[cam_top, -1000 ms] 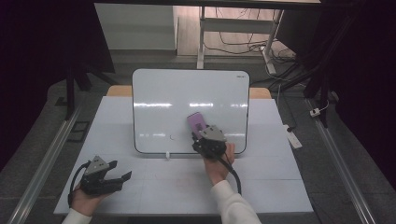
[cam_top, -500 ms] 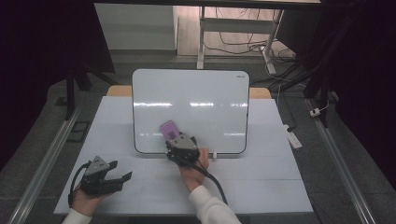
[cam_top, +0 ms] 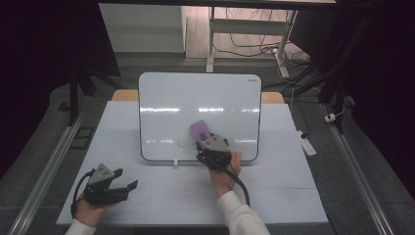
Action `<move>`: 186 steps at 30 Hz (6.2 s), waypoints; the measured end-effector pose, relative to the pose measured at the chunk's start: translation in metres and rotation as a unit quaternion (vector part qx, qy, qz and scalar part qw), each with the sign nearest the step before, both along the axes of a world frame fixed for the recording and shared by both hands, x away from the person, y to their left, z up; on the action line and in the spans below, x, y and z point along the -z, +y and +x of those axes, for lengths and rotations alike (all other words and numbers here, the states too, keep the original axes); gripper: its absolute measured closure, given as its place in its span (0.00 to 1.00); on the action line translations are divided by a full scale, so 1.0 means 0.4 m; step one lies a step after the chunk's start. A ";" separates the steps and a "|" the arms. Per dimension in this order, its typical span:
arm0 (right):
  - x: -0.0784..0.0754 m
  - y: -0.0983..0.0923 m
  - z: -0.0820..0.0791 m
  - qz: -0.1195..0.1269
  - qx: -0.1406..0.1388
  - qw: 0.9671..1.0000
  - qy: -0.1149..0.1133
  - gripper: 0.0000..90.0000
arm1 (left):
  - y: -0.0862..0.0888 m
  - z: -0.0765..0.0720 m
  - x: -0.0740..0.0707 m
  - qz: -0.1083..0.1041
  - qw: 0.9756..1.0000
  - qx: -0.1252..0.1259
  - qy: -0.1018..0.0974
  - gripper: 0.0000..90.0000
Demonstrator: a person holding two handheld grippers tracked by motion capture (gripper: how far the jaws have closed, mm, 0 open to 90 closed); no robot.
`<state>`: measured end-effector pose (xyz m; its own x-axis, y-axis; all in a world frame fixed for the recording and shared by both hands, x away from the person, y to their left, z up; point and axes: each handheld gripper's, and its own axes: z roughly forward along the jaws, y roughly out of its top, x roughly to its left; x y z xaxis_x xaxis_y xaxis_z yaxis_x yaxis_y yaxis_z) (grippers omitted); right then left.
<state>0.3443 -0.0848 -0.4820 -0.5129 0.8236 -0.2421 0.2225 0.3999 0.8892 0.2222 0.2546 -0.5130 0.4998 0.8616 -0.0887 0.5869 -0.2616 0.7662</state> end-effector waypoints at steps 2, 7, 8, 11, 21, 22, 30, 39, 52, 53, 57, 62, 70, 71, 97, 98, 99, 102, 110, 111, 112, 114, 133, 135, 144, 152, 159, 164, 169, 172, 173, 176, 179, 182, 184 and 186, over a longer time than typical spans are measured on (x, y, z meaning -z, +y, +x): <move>-0.011 -0.041 0.010 0.015 0.020 1.000 -0.001 0.46 | -0.002 0.001 0.001 0.000 1.000 -0.001 0.001 0.31; -0.008 -0.007 0.008 0.022 0.013 1.000 0.005 0.46 | -0.005 0.002 0.002 0.003 1.000 0.001 0.002 0.31; -0.005 0.015 0.005 0.020 0.002 1.000 0.009 0.46 | -0.005 0.002 0.002 0.002 1.000 0.001 0.002 0.31; 0.009 0.091 -0.008 0.001 -0.031 0.999 0.016 0.46 | -0.002 0.001 0.001 -0.001 1.000 0.001 0.001 0.31; 0.051 0.185 -0.047 -0.047 -0.096 0.993 0.048 0.46 | 0.003 0.000 -0.001 -0.002 1.000 0.001 0.000 0.31; 0.053 0.180 -0.049 -0.052 -0.100 0.992 0.050 0.46 | 0.002 0.000 -0.001 -0.001 1.000 0.001 0.000 0.31; 0.036 0.111 -0.040 -0.078 -0.077 0.993 0.040 0.46 | -0.001 0.000 -0.001 0.000 1.000 0.001 -0.001 0.31; 0.007 0.069 -0.014 -0.052 -0.048 0.997 0.036 0.46 | -0.003 0.001 -0.001 0.000 1.000 0.003 -0.001 0.31; 0.052 0.149 -0.054 -0.110 -0.132 0.978 0.121 0.46 | -0.002 0.001 0.000 0.000 1.000 0.003 0.000 0.31; 0.056 0.150 -0.057 -0.115 -0.137 0.976 0.128 0.46 | -0.002 0.001 0.000 0.000 1.000 0.002 0.000 0.31; 0.059 0.147 -0.058 -0.113 -0.144 0.973 0.139 0.46 | -0.002 0.000 -0.001 0.000 1.000 0.002 0.000 0.31; 0.040 0.131 -0.045 -0.101 -0.130 0.977 0.135 0.46 | 0.000 0.000 -0.001 0.000 1.000 0.001 -0.001 0.31; -0.031 -0.002 -0.030 -0.014 -0.097 0.990 0.106 0.46 | -0.001 0.001 -0.002 -0.002 1.000 0.001 -0.001 0.31; -0.036 -0.020 -0.033 -0.007 -0.097 0.990 0.102 0.46 | -0.003 0.001 -0.002 -0.003 1.000 0.001 -0.001 0.31; -0.011 -0.136 -0.133 0.101 -0.145 0.982 0.073 0.46 | -0.103 0.031 -0.076 -0.060 0.997 0.031 -0.047 0.32; -0.010 -0.133 -0.134 0.105 -0.146 0.981 0.072 0.46 | -0.112 0.033 -0.081 -0.062 0.996 0.035 -0.049 0.33; -0.010 -0.130 -0.137 0.104 -0.147 0.981 0.072 0.46 | -0.123 0.036 -0.087 -0.063 0.996 0.039 -0.052 0.33; -0.007 -0.118 -0.143 0.103 -0.155 0.980 0.069 0.46 | -0.159 0.043 -0.103 -0.070 0.995 0.057 -0.053 0.33; 0.004 -0.107 -0.149 0.106 -0.167 0.977 0.078 0.46 | -0.228 0.057 -0.114 -0.071 0.992 0.090 -0.049 0.34; 0.005 -0.105 -0.150 0.107 -0.168 0.977 0.079 0.46 | -0.232 0.059 -0.115 -0.072 0.992 0.091 -0.050 0.34; 0.006 -0.104 -0.150 0.105 -0.169 0.977 0.078 0.46 | -0.235 0.061 -0.115 -0.073 0.992 0.092 -0.049 0.34; 0.007 -0.100 -0.151 0.105 -0.171 0.976 0.077 0.46 | -0.239 0.066 -0.118 -0.079 0.991 0.095 -0.049 0.35; 0.015 -0.042 -0.189 0.103 -0.181 0.977 0.051 0.46 | -0.309 0.125 -0.128 -0.145 0.981 0.128 -0.019 0.52; 0.014 -0.040 -0.191 0.102 -0.184 0.977 0.045 0.46 | -0.309 0.127 -0.128 -0.152 0.979 0.131 -0.014 0.56; 0.019 -0.034 -0.191 0.108 -0.185 0.975 0.055 0.45 | -0.304 0.123 -0.132 -0.166 0.977 0.133 -0.010 0.68; 0.019 -0.036 -0.189 0.114 -0.196 0.972 0.059 0.43 | -0.300 0.115 -0.138 -0.159 0.979 0.130 -0.021 0.70; 0.009 -0.056 -0.187 0.131 -0.208 0.967 0.066 0.38 | -0.273 0.111 -0.149 -0.159 0.980 0.119 -0.027 0.70; -0.002 -0.094 -0.189 0.123 -0.201 0.970 0.062 0.37 | -0.259 0.101 -0.161 -0.145 0.982 0.114 -0.035 0.70; -0.007 -0.155 -0.180 0.111 -0.178 0.976 0.063 0.37 | -0.239 0.089 -0.169 -0.131 0.985 0.108 -0.025 0.70; -0.008 -0.202 -0.174 0.103 -0.151 0.981 0.064 0.37 | -0.226 0.082 -0.176 -0.113 0.988 0.098 -0.024 0.70; -0.008 -0.219 -0.171 0.101 -0.144 0.983 0.060 0.36 | -0.220 0.080 -0.178 -0.107 0.990 0.094 -0.024 0.70; -0.011 -0.269 -0.166 0.093 -0.118 0.987 0.051 0.37 | -0.198 0.079 -0.186 -0.096 0.992 0.078 -0.026 0.70; -0.011 -0.318 -0.165 0.079 -0.092 0.992 0.045 0.37 | -0.174 0.086 -0.190 -0.090 0.994 0.057 -0.026 0.70; -0.004 -0.365 -0.162 0.067 -0.065 0.995 0.044 0.37 | -0.154 0.098 -0.190 -0.076 0.996 0.033 -0.022 0.70; 0.001 -0.393 -0.160 0.068 -0.050 0.995 0.047 0.37 | -0.144 0.107 -0.189 -0.065 0.998 0.015 -0.017 0.70; 0.004 -0.416 -0.159 0.068 -0.038 0.996 0.047 0.37 | -0.134 0.116 -0.188 -0.055 0.998 -0.005 -0.015 0.70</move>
<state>0.2808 -0.2511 -0.4836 -0.5898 0.8037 -0.0789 0.2820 0.2965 0.9124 0.2688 0.2009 -0.4377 0.4957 0.8522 -0.1675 0.5647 -0.1697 0.8077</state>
